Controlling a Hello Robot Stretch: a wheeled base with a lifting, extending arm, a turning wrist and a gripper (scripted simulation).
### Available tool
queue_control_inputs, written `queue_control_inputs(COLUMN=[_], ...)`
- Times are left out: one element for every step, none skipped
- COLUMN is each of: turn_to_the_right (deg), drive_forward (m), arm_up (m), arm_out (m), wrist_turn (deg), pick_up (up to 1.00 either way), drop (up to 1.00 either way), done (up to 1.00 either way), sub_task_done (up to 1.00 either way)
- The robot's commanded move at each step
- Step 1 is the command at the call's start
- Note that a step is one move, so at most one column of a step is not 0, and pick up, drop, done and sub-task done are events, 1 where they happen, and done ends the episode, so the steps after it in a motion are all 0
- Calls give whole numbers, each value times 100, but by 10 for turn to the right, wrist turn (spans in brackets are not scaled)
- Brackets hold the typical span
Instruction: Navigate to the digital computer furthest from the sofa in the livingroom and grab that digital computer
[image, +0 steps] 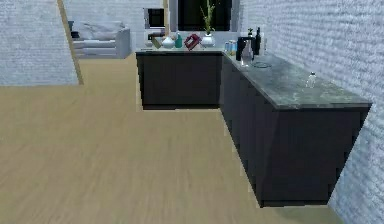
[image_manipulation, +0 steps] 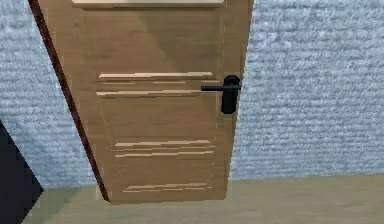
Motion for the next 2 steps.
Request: queue_control_inputs(turn_to_the_right=[-120,0], drive_forward=[0,70], arm_up=[0,0], arm_out=[0,0], wrist_turn=[0,0], pick_up=[0,0], drop=[0,0], done=[0,0], sub_task_done=[0,0])
